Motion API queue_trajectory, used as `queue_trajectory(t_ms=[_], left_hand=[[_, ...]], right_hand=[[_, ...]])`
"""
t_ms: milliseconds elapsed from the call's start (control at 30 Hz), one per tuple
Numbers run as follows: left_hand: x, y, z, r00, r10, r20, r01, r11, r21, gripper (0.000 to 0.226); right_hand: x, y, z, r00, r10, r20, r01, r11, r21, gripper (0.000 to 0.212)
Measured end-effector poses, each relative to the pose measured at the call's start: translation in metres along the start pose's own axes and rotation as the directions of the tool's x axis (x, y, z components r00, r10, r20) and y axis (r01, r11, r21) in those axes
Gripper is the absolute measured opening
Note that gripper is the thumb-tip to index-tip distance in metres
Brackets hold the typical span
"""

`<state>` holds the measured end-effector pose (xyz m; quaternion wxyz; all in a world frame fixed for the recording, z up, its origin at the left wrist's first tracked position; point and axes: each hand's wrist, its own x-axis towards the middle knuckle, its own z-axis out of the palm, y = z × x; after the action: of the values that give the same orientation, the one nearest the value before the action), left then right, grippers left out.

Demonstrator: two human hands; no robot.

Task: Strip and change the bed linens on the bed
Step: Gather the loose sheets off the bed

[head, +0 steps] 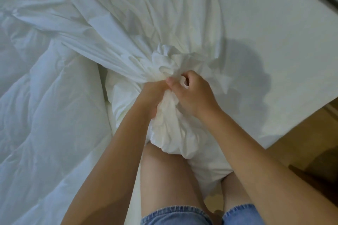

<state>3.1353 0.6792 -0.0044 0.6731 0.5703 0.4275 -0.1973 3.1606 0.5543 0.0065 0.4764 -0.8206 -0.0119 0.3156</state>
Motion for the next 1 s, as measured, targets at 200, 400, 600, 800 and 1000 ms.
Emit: queue_trajectory(t_ms=[200,400,600,800,1000], left_hand=[[-0.021,-0.031,0.007,0.835,0.264,-0.482,-0.162,0.956,0.244,0.021],[-0.029,-0.052,0.014,0.676,0.550,-0.490,-0.268,0.803,0.532,0.028],[-0.035,-0.063,0.014,0.655,0.621,-0.430,-0.432,0.775,0.461,0.019],[-0.042,-0.065,0.020,0.725,0.626,-0.286,-0.446,0.744,0.497,0.045],[-0.042,-0.061,0.013,0.800,0.549,-0.243,-0.553,0.831,0.057,0.060]], right_hand=[[-0.002,-0.024,0.016,0.997,-0.051,0.054,0.057,0.992,-0.111,0.048],[0.010,-0.039,0.045,0.935,0.155,0.320,-0.181,0.982,0.053,0.061],[0.022,-0.037,0.047,0.883,0.080,0.462,-0.138,0.986,0.093,0.079],[0.032,-0.030,0.041,0.967,0.046,0.250,-0.113,0.959,0.260,0.032],[0.037,-0.036,0.031,0.984,-0.017,0.175,-0.044,0.941,0.335,0.038]])
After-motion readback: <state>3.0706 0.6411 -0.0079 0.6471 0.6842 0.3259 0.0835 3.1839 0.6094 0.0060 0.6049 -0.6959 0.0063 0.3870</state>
